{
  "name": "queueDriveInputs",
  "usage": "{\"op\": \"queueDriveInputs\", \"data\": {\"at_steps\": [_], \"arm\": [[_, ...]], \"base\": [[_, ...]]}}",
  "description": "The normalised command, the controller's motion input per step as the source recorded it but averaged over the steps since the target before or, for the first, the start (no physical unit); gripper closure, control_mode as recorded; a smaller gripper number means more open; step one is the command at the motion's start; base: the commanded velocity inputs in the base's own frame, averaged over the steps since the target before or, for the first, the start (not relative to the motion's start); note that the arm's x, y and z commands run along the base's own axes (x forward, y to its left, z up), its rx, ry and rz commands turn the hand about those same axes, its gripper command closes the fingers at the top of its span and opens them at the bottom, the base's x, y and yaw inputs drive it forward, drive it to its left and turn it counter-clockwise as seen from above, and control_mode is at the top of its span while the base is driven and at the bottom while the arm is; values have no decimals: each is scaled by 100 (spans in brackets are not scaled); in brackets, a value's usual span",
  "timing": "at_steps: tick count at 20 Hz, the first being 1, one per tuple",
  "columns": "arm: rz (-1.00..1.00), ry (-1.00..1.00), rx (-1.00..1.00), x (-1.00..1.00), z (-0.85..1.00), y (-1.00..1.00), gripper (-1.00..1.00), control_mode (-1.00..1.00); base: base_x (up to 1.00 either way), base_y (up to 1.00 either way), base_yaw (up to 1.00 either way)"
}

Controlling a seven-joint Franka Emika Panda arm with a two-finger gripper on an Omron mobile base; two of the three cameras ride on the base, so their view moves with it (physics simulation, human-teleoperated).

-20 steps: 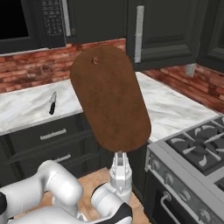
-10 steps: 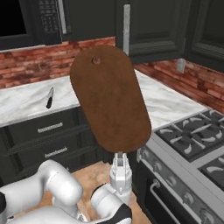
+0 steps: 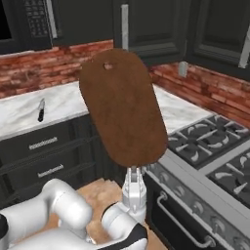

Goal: Move the cutting board and knife to the sink. Then move spray from the cabinet to the counter.

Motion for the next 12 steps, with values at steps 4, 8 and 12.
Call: {"op": "queueDriveInputs", "data": {"at_steps": [4,8,12], "arm": [[0,0,0,0,0,0,100,100],[0,0,0,0,0,0,100,100],[0,0,0,0,0,0,100,100]], "base": [[-6,0,-62],[-8,0,-68],[-10,0,-71]]}}
